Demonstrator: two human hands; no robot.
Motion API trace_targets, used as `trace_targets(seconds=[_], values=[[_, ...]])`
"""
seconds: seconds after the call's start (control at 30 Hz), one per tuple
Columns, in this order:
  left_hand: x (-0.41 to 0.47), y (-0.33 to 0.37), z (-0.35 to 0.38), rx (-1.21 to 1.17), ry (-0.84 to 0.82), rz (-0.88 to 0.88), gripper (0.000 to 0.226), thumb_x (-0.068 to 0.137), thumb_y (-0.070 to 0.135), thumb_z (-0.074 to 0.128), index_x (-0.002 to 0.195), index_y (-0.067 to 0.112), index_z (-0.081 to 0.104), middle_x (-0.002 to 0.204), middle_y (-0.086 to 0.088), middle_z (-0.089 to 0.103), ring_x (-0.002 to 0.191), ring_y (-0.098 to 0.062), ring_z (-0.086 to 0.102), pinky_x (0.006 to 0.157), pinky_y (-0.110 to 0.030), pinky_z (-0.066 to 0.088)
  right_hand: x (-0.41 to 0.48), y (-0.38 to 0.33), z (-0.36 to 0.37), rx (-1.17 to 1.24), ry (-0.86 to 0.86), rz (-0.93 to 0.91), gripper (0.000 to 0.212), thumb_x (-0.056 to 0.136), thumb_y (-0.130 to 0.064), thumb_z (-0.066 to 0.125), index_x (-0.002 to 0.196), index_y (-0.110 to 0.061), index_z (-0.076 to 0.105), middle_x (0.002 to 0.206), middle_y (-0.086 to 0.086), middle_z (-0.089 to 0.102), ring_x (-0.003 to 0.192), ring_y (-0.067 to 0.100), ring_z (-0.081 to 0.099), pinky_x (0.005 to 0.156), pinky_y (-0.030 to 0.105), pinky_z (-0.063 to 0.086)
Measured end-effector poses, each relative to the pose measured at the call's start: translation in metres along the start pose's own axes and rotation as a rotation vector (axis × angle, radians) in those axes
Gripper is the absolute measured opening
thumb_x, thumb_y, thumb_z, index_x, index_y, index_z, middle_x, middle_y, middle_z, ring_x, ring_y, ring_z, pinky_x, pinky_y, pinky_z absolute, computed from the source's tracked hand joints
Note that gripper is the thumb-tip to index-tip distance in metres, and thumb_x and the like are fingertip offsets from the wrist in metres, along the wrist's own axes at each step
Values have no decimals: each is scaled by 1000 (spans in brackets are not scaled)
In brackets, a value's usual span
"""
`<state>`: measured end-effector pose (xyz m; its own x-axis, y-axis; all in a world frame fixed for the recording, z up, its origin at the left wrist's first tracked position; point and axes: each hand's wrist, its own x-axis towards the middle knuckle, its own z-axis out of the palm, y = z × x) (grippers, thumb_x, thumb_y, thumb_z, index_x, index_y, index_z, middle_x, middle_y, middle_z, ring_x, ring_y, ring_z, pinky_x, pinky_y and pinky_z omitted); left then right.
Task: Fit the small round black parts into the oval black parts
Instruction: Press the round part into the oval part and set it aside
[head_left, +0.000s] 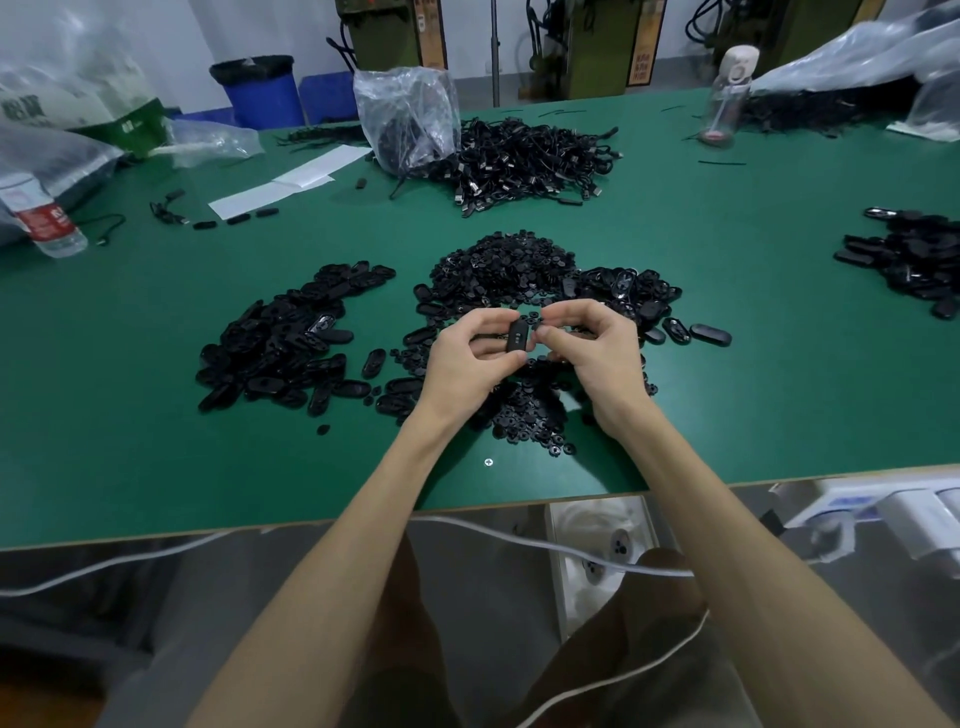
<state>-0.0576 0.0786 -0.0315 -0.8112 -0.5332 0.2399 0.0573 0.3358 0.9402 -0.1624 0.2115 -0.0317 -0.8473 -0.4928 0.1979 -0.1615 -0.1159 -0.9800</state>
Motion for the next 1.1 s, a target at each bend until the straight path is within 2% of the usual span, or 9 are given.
trace_targets(seconds=[0.13, 0.2, 0.3, 0.4, 0.53, 0.6, 0.77, 0.97, 1.1], values=[[0, 1, 0, -4, 8, 2, 48, 85, 0, 82, 129, 11, 67, 116, -10, 72, 105, -18, 73, 93, -29, 60, -1, 0, 0, 17, -37, -2, 16, 87, -1, 76, 101, -8, 75, 94, 12, 77, 87, 25, 73, 73, 25, 57], [-1, 2, 0, -12, 4, -1, 46, 86, -1, 81, 128, 12, 67, 112, -14, 71, 99, -22, 75, 90, -30, 61, 0, 0, -1, 37, -50, -9, 15, 88, 0, 76, 100, -8, 75, 91, 13, 77, 86, 23, 73, 72, 23, 55], [-1, 1, 0, -30, 34, 10, 37, 85, 3, 83, 118, 11, 67, 101, -17, 70, 90, -27, 76, 79, -24, 60, -1, 0, -1, 39, -77, -23, 14, 89, -1, 75, 99, -9, 77, 87, 7, 78, 84, 18, 73, 72, 24, 55], [1, -2, -1, -28, 97, 12, 28, 86, 9, 84, 108, 15, 69, 99, -25, 69, 88, -29, 74, 84, -32, 61, -1, 1, -2, 24, -98, -34, 13, 91, -1, 73, 100, -9, 77, 85, 7, 78, 84, 19, 75, 72, 27, 56], [2, -5, -3, -106, 151, 13, 23, 86, 12, 84, 100, 14, 67, 94, -11, 74, 87, -17, 72, 83, -27, 58, -1, 1, -2, 16, -102, -34, 11, 93, -2, 72, 102, -7, 76, 84, 3, 76, 82, 15, 74, 71, 25, 56], [2, -6, -3, -166, 167, 18, 21, 88, 12, 83, 98, 8, 64, 91, -8, 74, 87, -20, 75, 80, -33, 62, -1, 1, -2, 13, -100, -32, 10, 93, -2, 72, 103, -6, 75, 83, 2, 76, 80, 12, 72, 70, 24, 56], [1, -5, -3, -240, 190, -10, 17, 91, 10, 79, 95, 6, 63, 97, -19, 75, 89, -28, 78, 67, -28, 61, -2, -1, -1, 33, -100, -13, 7, 93, -7, 74, 100, -8, 76, 86, 5, 76, 79, 13, 72, 70, 22, 55], [2, -9, -2, -281, 174, -39, 20, 95, 5, 74, 101, -9, 61, 96, -19, 76, 86, -29, 79, 72, -33, 64, -4, -3, 0, 43, -90, 3, 10, 89, -5, 78, 99, -5, 74, 84, 4, 79, 80, 17, 75, 67, 23, 56], [2, -9, -1, -257, 151, -28, 18, 92, 8, 78, 96, -4, 65, 92, -18, 76, 85, -29, 79, 73, -37, 65, -4, -2, 1, 39, -91, -6, 9, 88, -4, 78, 96, -4, 75, 79, 2, 77, 76, 14, 74, 64, 22, 55]])
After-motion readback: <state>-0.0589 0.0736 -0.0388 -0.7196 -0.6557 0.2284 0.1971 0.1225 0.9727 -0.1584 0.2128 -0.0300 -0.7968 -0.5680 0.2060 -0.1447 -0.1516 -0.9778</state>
